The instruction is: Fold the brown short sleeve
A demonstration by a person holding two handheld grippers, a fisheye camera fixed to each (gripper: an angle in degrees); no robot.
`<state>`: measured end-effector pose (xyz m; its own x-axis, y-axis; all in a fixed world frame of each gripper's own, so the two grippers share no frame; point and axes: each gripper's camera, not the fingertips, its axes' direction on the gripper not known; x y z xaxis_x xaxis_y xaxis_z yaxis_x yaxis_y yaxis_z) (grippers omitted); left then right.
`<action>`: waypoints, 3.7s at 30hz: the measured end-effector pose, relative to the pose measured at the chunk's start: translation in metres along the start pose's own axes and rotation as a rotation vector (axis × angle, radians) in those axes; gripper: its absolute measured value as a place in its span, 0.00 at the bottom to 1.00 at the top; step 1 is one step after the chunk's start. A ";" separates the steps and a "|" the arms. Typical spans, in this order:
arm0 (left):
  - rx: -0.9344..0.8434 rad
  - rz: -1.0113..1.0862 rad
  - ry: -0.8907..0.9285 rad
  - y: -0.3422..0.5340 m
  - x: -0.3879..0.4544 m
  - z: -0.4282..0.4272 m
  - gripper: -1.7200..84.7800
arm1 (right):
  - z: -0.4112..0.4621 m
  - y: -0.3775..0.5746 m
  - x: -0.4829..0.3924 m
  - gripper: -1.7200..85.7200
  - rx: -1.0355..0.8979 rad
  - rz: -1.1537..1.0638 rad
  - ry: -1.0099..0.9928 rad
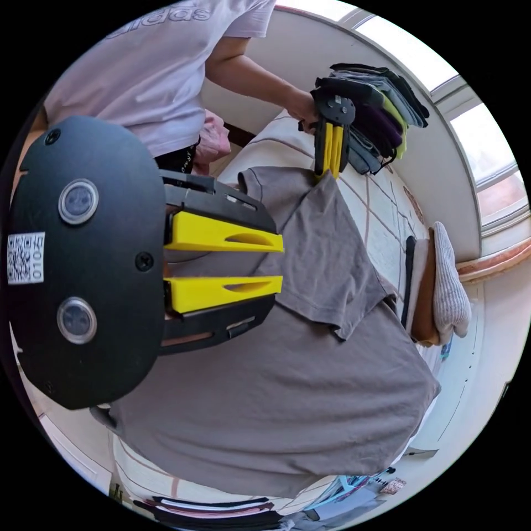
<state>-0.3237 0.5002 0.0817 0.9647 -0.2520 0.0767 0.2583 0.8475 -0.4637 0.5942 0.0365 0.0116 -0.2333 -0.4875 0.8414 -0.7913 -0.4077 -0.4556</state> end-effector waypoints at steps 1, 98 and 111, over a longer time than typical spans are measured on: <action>-0.012 0.017 -0.039 0.002 0.003 -0.002 0.04 | 0.002 -0.002 0.001 0.10 0.002 0.002 -0.002; 0.443 -0.006 0.890 -0.127 0.044 0.126 0.02 | -0.177 0.267 0.114 0.05 0.203 -0.068 0.321; 0.410 0.145 0.546 -0.059 0.077 0.117 0.11 | -0.148 0.224 0.091 0.05 0.165 -0.300 0.219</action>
<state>-0.2582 0.4856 0.2177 0.8547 -0.2309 -0.4650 0.2315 0.9712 -0.0567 0.3115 0.0154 0.0286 -0.1351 -0.1595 0.9779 -0.7454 -0.6339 -0.2064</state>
